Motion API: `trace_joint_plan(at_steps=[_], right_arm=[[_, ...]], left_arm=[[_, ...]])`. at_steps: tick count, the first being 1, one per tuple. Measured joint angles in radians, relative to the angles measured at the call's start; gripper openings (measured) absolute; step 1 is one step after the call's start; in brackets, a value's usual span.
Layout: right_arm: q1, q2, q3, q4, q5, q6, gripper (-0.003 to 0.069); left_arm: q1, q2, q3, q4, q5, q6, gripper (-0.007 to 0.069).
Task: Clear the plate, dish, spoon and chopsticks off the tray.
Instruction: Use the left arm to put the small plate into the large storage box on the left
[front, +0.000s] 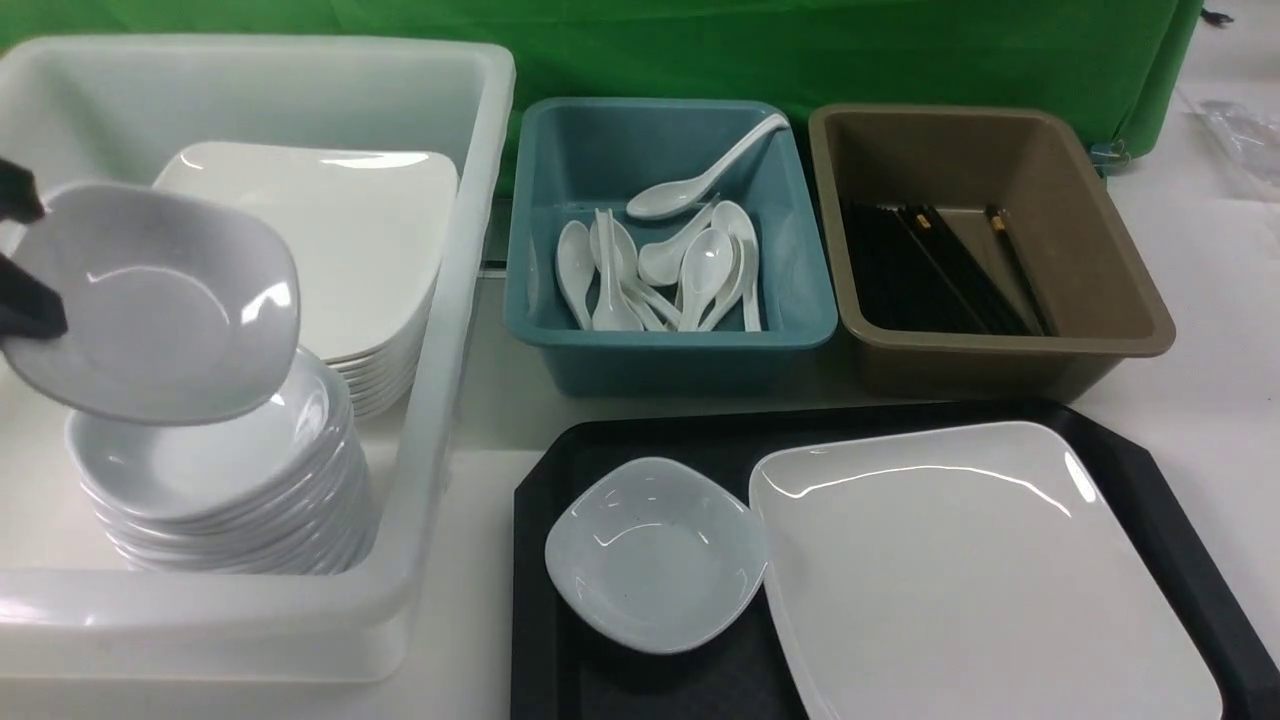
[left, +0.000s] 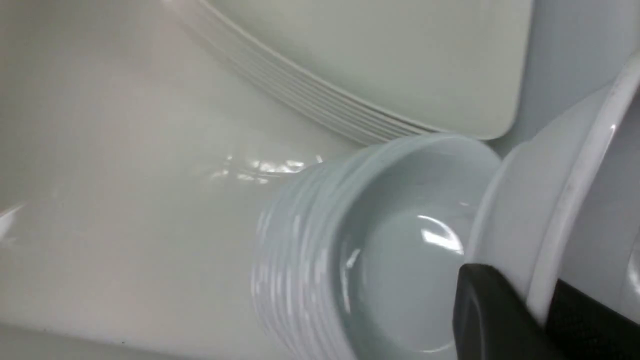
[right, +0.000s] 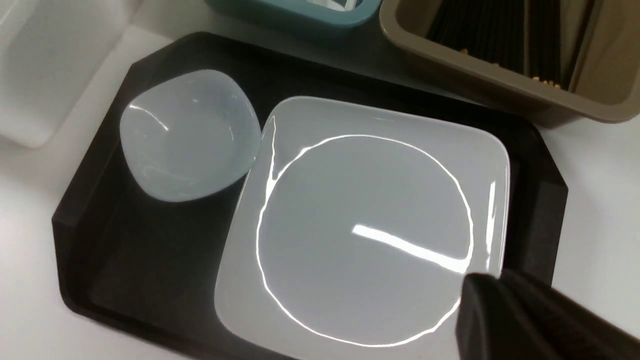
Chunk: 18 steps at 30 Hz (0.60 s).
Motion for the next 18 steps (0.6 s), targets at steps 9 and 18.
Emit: trace_joint_plan(at_steps=[9, 18], right_arm=[[0.0, 0.0, 0.0, 0.0, -0.007, -0.002, 0.0067], [0.0, 0.0, 0.0, 0.012, -0.006, -0.003, 0.007]], left_arm=[[-0.012, 0.02, 0.049, 0.023, -0.038, 0.007, 0.0193], [-0.079, -0.028, -0.161, 0.178, 0.078, 0.007, 0.0503]])
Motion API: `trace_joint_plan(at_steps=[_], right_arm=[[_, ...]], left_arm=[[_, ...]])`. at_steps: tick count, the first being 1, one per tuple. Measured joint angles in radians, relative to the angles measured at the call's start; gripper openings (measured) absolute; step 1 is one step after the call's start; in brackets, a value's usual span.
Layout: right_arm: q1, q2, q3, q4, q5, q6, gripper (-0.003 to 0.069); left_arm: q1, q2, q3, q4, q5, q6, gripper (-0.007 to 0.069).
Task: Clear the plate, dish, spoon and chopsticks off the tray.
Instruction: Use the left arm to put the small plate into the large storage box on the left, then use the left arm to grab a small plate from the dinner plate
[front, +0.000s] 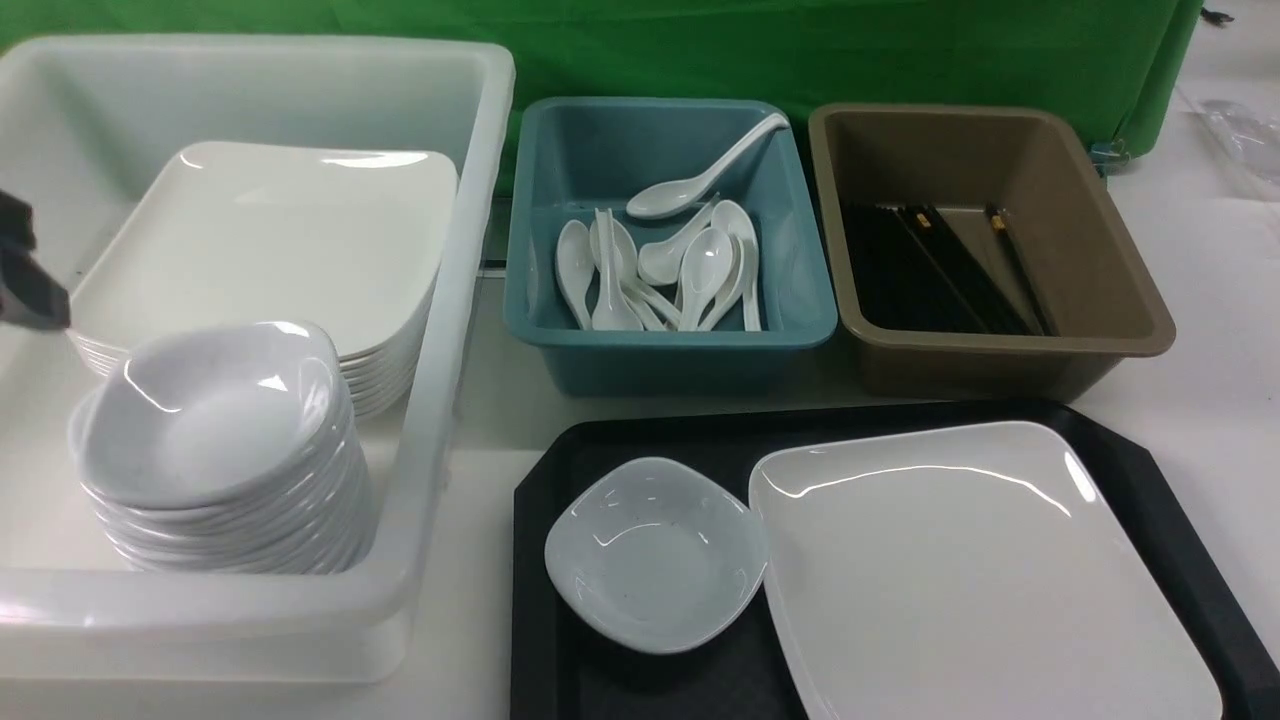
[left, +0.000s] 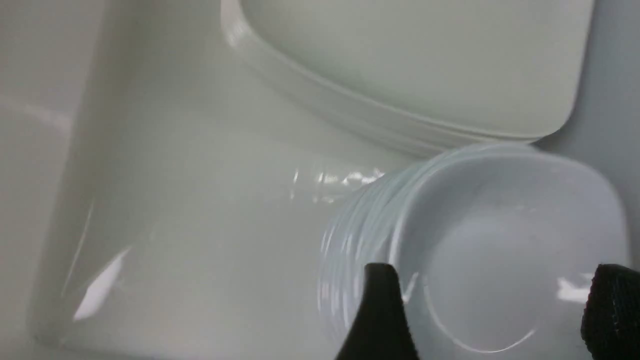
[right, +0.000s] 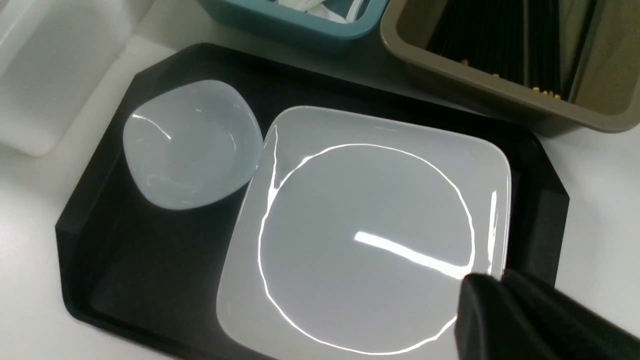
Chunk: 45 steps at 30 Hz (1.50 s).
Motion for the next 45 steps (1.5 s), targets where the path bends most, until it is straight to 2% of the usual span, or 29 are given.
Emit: trace_joint_plan(at_steps=[4, 7, 8, 10, 12, 14, 16, 19, 20, 22, 23, 24, 28, 33, 40, 43, 45], right_arm=[[0.0, 0.0, 0.0, 0.002, 0.0, 0.0, 0.007], [0.0, 0.0, 0.0, 0.002, 0.0, 0.0, 0.007], [0.0, 0.0, 0.0, 0.002, 0.0, 0.0, 0.007], [0.0, 0.0, 0.0, 0.002, 0.0, 0.0, 0.007], [0.0, 0.0, 0.0, 0.002, 0.0, 0.0, 0.007], [0.0, 0.0, 0.0, 0.002, 0.0, -0.003, 0.007], [0.0, 0.0, 0.0, 0.003, 0.0, -0.009, 0.007], [0.0, 0.0, 0.0, 0.003, 0.0, -0.022, 0.007], [0.0, 0.0, 0.0, 0.003, 0.0, -0.023, 0.007], [0.0, 0.0, 0.0, 0.003, 0.0, -0.041, 0.007], [0.0, 0.0, 0.0, 0.003, 0.0, -0.043, 0.007], [0.0, 0.0, 0.0, 0.003, 0.0, -0.046, 0.007], [0.0, 0.0, 0.0, 0.003, 0.003, -0.047, 0.007], [0.0, 0.0, 0.0, 0.002, 0.003, -0.052, 0.007], [0.0, 0.0, 0.0, 0.002, 0.003, -0.072, 0.0075], [0.0, 0.0, 0.0, 0.002, 0.003, -0.074, 0.0077], [0.0, 0.0, 0.0, 0.002, 0.003, -0.074, 0.0081]], left_arm=[[-0.099, -0.029, -0.063, -0.034, 0.019, 0.011, 0.046], [-0.255, -0.035, -0.069, -0.07, 0.029, 0.025, 0.0365], [-0.313, -0.03, -0.067, -0.071, 0.032, 0.028, 0.0332], [-0.499, -0.003, -0.056, -0.048, 0.044, 0.028, 0.0244], [-0.66, 0.045, -0.047, 0.009, 0.057, 0.007, 0.0206], [-0.812, 0.109, -0.042, 0.098, 0.062, -0.045, 0.0202], [-0.918, 0.173, -0.041, 0.198, 0.058, -0.1, 0.022], [-1.073, 0.285, -0.041, 0.34, 0.031, -0.146, 0.0295], [-1.089, 0.293, -0.041, 0.347, 0.028, -0.148, 0.0307], [-1.169, 0.395, -0.041, 0.399, -0.023, -0.155, 0.0389], [-1.173, 0.402, -0.041, 0.399, -0.027, -0.155, 0.0396], [-1.202, 0.455, -0.041, 0.406, -0.056, -0.155, 0.0445], [-1.223, 0.552, -0.041, 0.427, -0.131, -0.155, 0.0538], [-1.221, 0.643, -0.041, 0.47, -0.195, -0.156, 0.0575], [-1.217, 0.718, -0.041, 0.57, -0.224, -0.167, 0.0542], [-1.216, 0.739, -0.041, 0.584, -0.251, -0.212, 0.0484], [-1.216, 0.746, -0.041, 0.585, -0.253, -0.263, 0.0384]])
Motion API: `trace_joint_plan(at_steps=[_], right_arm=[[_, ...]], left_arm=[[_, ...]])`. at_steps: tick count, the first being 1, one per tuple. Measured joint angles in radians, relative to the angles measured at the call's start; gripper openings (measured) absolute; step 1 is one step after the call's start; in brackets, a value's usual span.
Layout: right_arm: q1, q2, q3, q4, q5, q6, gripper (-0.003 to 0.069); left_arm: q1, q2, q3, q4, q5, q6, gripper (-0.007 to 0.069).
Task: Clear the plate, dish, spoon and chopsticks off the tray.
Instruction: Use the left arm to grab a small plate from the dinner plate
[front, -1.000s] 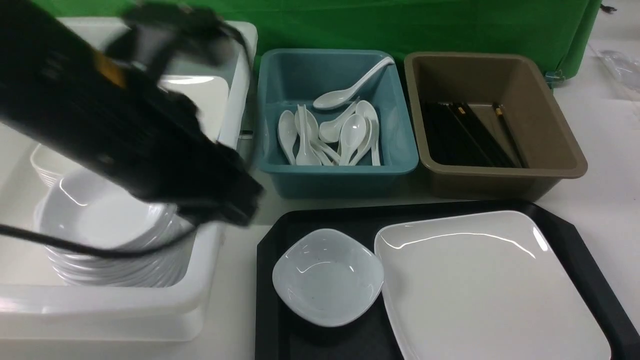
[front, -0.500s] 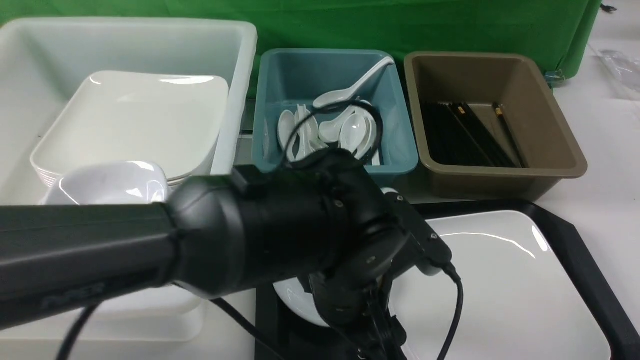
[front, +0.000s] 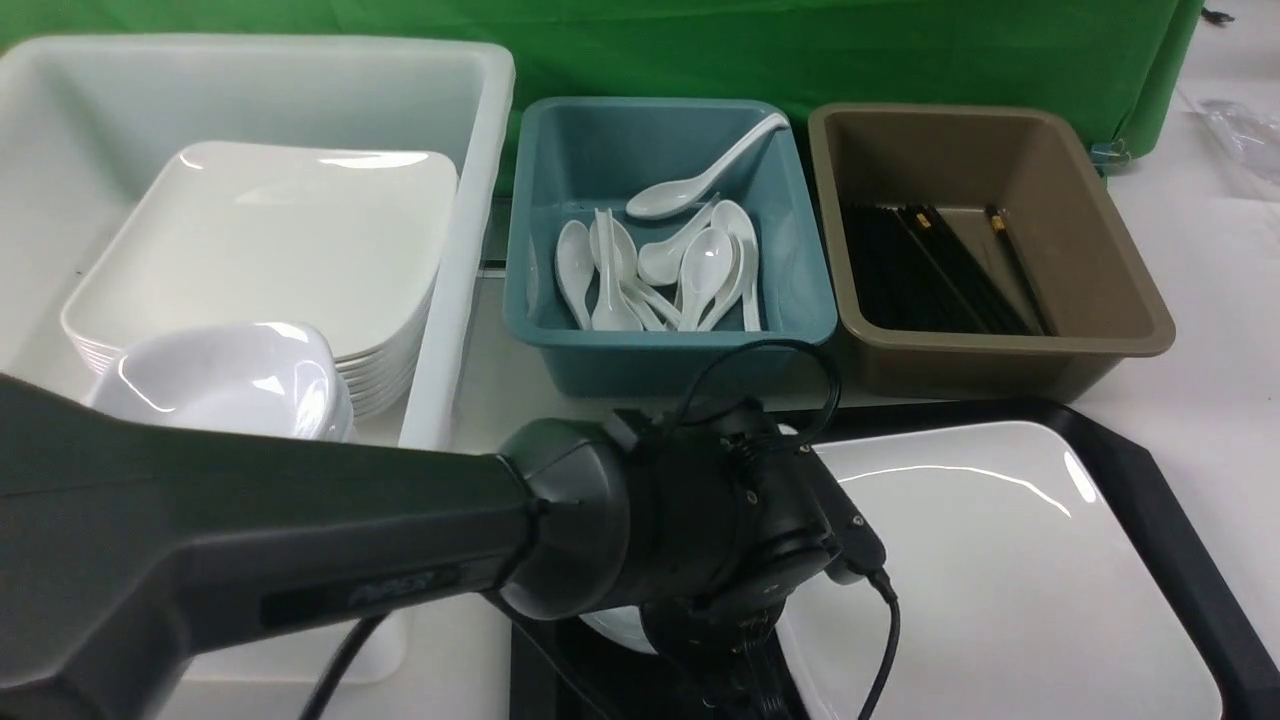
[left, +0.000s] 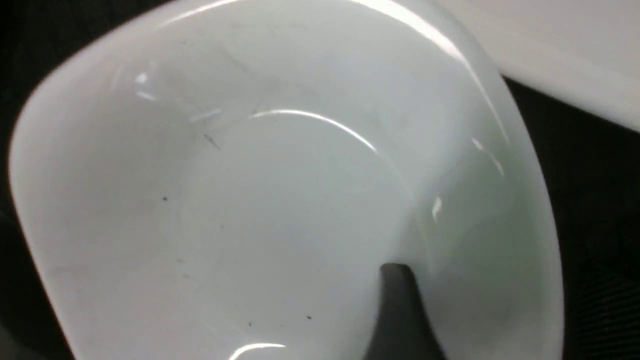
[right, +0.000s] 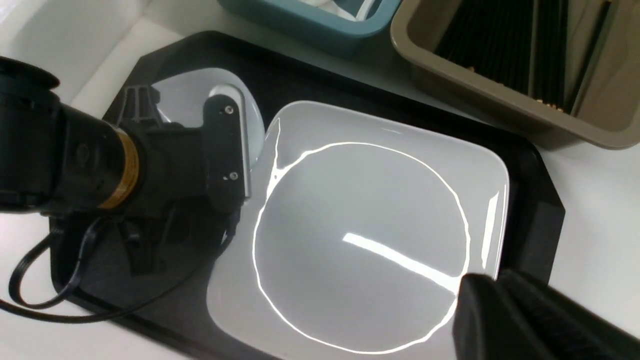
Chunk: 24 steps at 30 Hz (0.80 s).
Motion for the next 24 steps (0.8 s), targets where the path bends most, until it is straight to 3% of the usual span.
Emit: trace_joint_plan(at_steps=[2, 3, 4, 6, 12, 18, 24], right_arm=[[0.0, 0.0, 0.0, 0.0, 0.0, 0.0, 0.0083], [0.0, 0.0, 0.0, 0.0, 0.0, 0.0, 0.0085], [0.0, 0.0, 0.0, 0.0, 0.0, 0.0, 0.0087], [0.0, 0.0, 0.0, 0.0, 0.0, 0.0, 0.0087], [0.0, 0.0, 0.0, 0.0, 0.0, 0.0, 0.0089], [0.0, 0.0, 0.0, 0.0, 0.0, 0.0, 0.009], [0.0, 0.0, 0.0, 0.0, 0.0, 0.0, 0.009]], left_arm=[[0.0, 0.0, 0.0, 0.005, 0.001, -0.021, 0.032], [0.0, 0.0, 0.0, 0.012, 0.013, -0.037, 0.0221], [0.0, 0.0, 0.0, 0.02, 0.015, -0.041, 0.0171], [-0.001, -0.012, -0.008, 0.04, 0.027, -0.051, 0.0123], [-0.001, -0.048, -0.01, 0.003, 0.074, -0.058, 0.0108], [0.0, -0.167, -0.046, -0.099, 0.109, -0.078, 0.0029], [0.001, -0.264, -0.105, -0.123, 0.13, -0.084, 0.002]])
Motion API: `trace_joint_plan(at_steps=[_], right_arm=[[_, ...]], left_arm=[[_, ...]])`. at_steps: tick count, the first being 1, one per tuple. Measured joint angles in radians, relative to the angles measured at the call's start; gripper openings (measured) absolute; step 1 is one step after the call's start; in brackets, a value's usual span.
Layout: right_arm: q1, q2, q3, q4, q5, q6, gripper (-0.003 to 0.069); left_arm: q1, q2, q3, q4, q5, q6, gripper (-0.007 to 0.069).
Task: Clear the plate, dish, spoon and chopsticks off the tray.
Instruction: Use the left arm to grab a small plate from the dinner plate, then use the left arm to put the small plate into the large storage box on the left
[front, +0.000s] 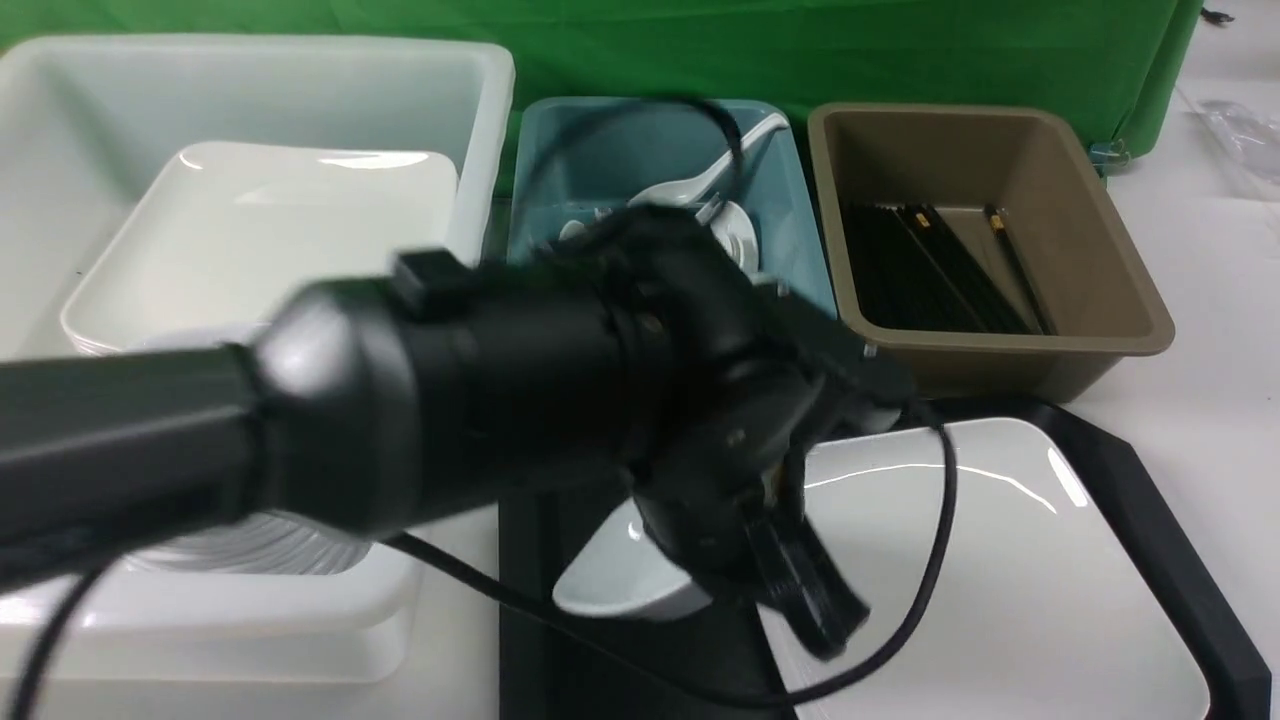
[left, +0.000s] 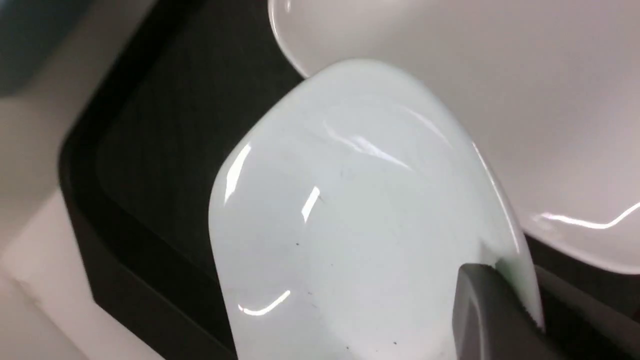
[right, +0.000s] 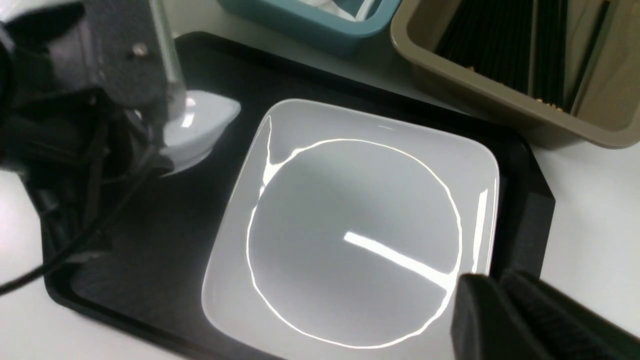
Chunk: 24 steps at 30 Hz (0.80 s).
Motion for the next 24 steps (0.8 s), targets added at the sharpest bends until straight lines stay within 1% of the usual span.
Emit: trace_joint_plan(at_steps=[3, 6, 9, 11, 12, 13, 14, 15, 16, 18, 20, 21, 22, 24], right_arm=[[0.0, 0.0, 0.0, 0.0, 0.0, 0.0, 0.009], [0.0, 0.0, 0.0, 0.0, 0.0, 0.0, 0.009], [0.0, 0.0, 0.0, 0.0, 0.0, 0.0, 0.009], [0.0, 0.0, 0.0, 0.0, 0.0, 0.0, 0.009], [0.0, 0.0, 0.0, 0.0, 0.0, 0.0, 0.009], [0.0, 0.0, 0.0, 0.0, -0.001, 0.0, 0.009], [0.0, 0.0, 0.0, 0.0, -0.001, 0.0, 0.009], [0.0, 0.0, 0.0, 0.0, -0.001, 0.0, 0.009], [0.0, 0.0, 0.0, 0.0, -0.001, 0.0, 0.009], [0.0, 0.0, 0.0, 0.0, -0.001, 0.0, 0.009], [0.0, 0.0, 0.0, 0.0, -0.001, 0.0, 0.009], [0.0, 0.0, 0.0, 0.0, -0.001, 0.0, 0.009], [0.0, 0.0, 0.0, 0.0, -0.001, 0.0, 0.009], [0.0, 0.0, 0.0, 0.0, -0.002, 0.0, 0.009]], left_arm=[[0.0, -0.033, -0.031, -0.001, 0.013, -0.003, 0.002], [0.0, -0.079, -0.089, 0.03, 0.054, -0.014, 0.002], [0.004, -0.146, -0.162, 0.146, 0.151, -0.052, 0.002], [0.02, -0.181, -0.184, 0.202, 0.203, -0.076, 0.002], [0.06, -0.226, -0.191, 0.243, 0.25, -0.101, 0.002], [0.095, -0.257, -0.19, 0.25, 0.267, -0.109, 0.002], [0.127, -0.288, -0.181, 0.251, 0.274, -0.117, 0.002], [0.181, -0.324, -0.164, 0.247, 0.283, -0.123, 0.002], [0.19, -0.33, -0.161, 0.247, 0.284, -0.123, 0.002], [0.317, -0.39, -0.1, 0.244, 0.292, -0.129, 0.002], [0.374, -0.405, -0.074, 0.239, 0.296, -0.132, 0.002], [0.427, -0.417, -0.036, 0.228, 0.298, -0.133, 0.002], [0.451, -0.42, -0.02, 0.218, 0.298, -0.131, 0.002], [0.531, -0.417, 0.046, 0.154, 0.279, -0.083, 0.002]])
